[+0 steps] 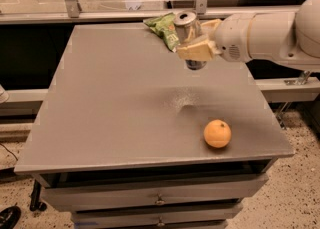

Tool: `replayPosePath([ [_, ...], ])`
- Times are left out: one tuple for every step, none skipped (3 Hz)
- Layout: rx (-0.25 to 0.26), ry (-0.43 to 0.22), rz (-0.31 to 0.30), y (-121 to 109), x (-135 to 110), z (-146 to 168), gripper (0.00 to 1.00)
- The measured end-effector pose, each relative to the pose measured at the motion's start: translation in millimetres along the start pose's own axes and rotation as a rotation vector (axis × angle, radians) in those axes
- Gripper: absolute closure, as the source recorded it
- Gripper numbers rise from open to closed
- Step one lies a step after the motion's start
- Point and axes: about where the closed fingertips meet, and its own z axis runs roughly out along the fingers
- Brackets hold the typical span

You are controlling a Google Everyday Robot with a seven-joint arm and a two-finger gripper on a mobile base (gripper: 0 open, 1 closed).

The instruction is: Move redbull can near orange

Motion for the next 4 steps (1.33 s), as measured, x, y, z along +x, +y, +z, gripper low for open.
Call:
replayPosePath([
  [0.061, 0.015, 0.024, -5, 14, -42, 1.0],
  [0.113, 0.006, 0.055, -8, 38, -86, 1.0],
  [0.13, -0.004, 0.085, -6, 61, -111, 1.0],
  [0.124, -0.019, 0.123, -2, 78, -119, 1.0],
])
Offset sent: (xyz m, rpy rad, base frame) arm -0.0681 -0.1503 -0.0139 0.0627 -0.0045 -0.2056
